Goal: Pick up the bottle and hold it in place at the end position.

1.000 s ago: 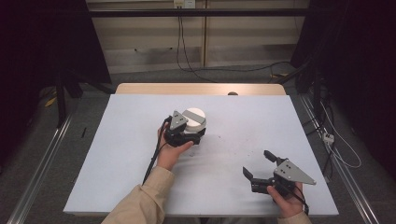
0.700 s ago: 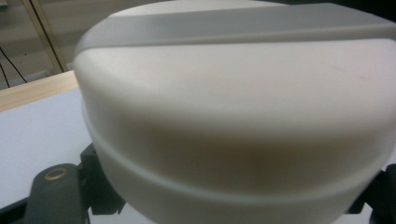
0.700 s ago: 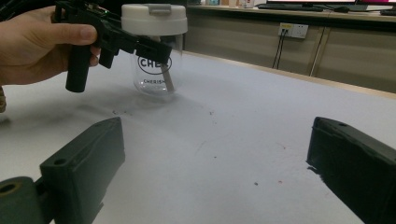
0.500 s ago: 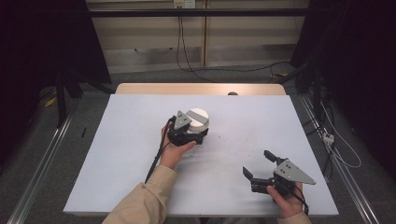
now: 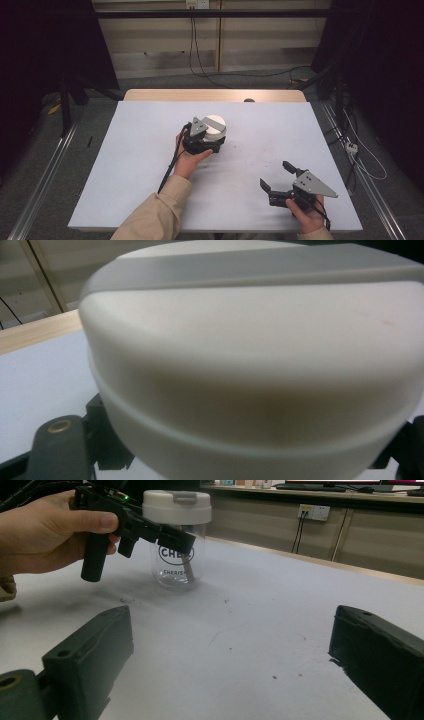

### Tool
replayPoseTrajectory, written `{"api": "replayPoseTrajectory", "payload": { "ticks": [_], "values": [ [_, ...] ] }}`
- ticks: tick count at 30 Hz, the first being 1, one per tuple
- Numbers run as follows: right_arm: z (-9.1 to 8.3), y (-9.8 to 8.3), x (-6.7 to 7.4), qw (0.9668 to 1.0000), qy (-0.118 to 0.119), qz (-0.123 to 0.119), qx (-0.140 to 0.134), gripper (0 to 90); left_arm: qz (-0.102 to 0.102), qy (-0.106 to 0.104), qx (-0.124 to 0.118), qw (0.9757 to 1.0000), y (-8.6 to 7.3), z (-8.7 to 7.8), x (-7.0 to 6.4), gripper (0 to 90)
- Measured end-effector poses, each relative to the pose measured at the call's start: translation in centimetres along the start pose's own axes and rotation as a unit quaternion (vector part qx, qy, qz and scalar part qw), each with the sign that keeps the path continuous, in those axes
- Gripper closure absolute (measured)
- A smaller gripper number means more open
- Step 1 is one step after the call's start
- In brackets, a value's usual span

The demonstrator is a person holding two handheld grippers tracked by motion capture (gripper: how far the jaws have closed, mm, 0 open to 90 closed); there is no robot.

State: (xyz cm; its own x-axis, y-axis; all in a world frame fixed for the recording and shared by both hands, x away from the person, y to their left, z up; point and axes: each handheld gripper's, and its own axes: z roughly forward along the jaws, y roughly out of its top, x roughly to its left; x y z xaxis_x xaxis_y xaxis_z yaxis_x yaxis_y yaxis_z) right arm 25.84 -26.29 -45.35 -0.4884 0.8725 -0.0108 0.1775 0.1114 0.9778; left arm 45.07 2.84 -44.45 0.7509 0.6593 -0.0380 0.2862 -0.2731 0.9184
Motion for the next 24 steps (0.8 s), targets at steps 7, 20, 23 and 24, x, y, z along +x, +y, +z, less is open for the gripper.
{"api": "replayPoseTrajectory", "payload": {
  "ticks": [7,20,23,24],
  "values": [
    [-0.1,0.0,0.0,1.0,-0.001,0.0,0.0,3.3,0.002,0.001,0.007,1.0,-0.1,0.4,0.0,18.6],
    [0.8,0.2,0.2,0.9999,0.008,-0.003,0.009,3.2,0.005,-0.009,0.002,0.9999,-0.4,0.5,0.3,18.6],
    [1.3,0.5,0.2,0.9999,0.007,-0.003,0.013,3.2,0.009,-0.013,0.001,0.9999,-0.4,0.5,0.4,18.6],
    [1.4,0.6,0.2,0.9999,0.008,-0.005,0.014,3.2,0.013,-0.017,0.0,0.9998,-0.5,0.5,0.5,18.5]
  ]
}}
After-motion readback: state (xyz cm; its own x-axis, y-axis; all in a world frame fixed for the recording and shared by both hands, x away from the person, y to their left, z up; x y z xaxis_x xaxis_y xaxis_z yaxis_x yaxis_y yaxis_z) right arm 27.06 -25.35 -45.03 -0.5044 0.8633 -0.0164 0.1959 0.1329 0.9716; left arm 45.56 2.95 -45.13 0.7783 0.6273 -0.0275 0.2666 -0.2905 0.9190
